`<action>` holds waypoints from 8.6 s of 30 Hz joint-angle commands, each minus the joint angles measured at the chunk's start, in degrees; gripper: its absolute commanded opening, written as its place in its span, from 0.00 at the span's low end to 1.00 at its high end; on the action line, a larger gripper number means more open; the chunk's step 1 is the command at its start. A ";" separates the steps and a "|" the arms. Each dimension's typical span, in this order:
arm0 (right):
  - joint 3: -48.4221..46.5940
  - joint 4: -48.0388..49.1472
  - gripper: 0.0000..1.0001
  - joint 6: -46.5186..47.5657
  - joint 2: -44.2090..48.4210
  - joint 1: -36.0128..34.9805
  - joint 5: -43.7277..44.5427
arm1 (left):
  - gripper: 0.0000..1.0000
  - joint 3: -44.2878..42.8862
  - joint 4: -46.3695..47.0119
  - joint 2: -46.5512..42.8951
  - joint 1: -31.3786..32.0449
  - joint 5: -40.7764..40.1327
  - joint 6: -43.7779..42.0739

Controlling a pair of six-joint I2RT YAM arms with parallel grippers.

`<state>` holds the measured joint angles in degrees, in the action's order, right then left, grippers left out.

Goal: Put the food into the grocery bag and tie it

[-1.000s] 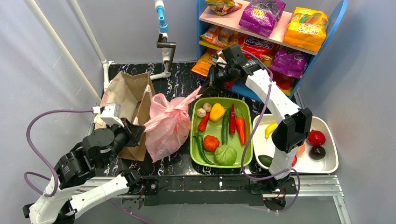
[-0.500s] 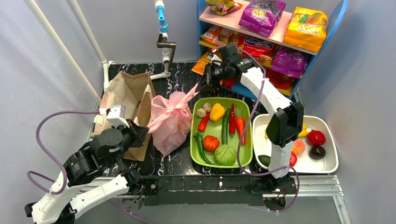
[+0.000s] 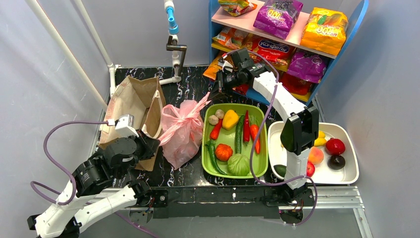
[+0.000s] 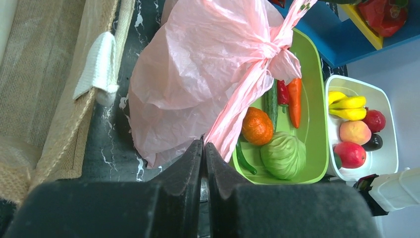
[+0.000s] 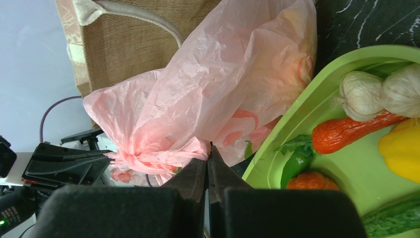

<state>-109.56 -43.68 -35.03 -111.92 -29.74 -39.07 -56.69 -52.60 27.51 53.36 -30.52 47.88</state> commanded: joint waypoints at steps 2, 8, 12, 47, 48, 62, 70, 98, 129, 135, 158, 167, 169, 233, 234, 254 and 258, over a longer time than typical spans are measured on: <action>1.07 -0.19 0.12 3.09 0.81 1.44 1.24 | 0.08 -0.60 -5.85 -1.01 -0.37 -2.32 1.31; 0.17 -1.81 0.36 4.53 3.15 1.42 2.02 | 0.24 -3.39 -7.14 -0.11 -0.36 -2.85 -0.24; -2.50 -4.45 0.52 5.91 4.10 1.39 3.10 | 0.37 -5.88 -8.50 0.90 -0.32 -3.58 -0.88; 3.76 61.24 0.83 -78.85 30.29 3.72 11.61 | 0.98 -25.89 -9.37 22.81 -0.36 6.65 -22.17; 3.86 60.16 0.83 -80.62 31.22 3.72 13.39 | 0.98 -25.98 -9.14 23.37 -0.36 6.96 -22.33; -1.87 69.53 0.86 -94.11 28.42 4.60 30.54 | 0.98 -26.95 -5.64 29.41 -0.37 9.04 -25.72; -10.92 75.10 0.87 -94.82 20.62 4.60 33.58 | 0.98 -26.95 -4.38 30.15 -0.37 9.08 -26.79; 25.14 71.17 0.88 -78.88 36.17 10.35 19.24 | 0.98 -41.34 -5.68 47.54 -8.78 13.46 -42.69; 15.62 10.36 0.85 -26.69 43.72 18.22 10.27 | 0.98 -36.87 -2.83 55.18 -14.56 19.64 -48.34; -2.05 -12.73 0.90 -4.86 37.98 18.30 40.70 | 0.98 -43.88 11.03 57.89 -14.56 22.89 -37.96; 10.60 -20.12 0.91 -4.14 57.49 18.38 51.17 | 0.98 -66.36 50.44 89.18 -15.26 17.76 10.58; 9.76 -22.10 0.92 -3.15 59.75 18.39 54.66 | 0.98 -71.78 48.47 95.36 -15.23 17.16 19.58; 9.67 -22.30 0.93 -3.04 59.88 18.35 54.85 | 0.98 -73.28 47.48 96.60 -15.25 17.25 20.15; 14.50 -20.03 0.92 -3.78 60.89 18.40 51.53 | 0.00 -59.57 55.40 89.04 -20.82 53.01 28.98; 14.59 -19.96 0.92 -3.75 60.92 18.40 51.58 | 0.00 -58.92 55.46 88.50 -20.84 53.24 29.07; 15.44 -19.38 0.92 -4.00 61.09 18.40 50.14 | 0.00 -47.38 51.53 74.24 -23.35 63.16 24.31; 15.47 -19.39 0.92 -3.91 61.32 18.35 50.43 | 0.00 -47.46 45.02 69.52 -24.27 67.51 19.49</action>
<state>-94.02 -65.84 -38.83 -51.05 -11.62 11.38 -103.44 -3.11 106.98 29.95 29.08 72.36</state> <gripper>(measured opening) 0.918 0.077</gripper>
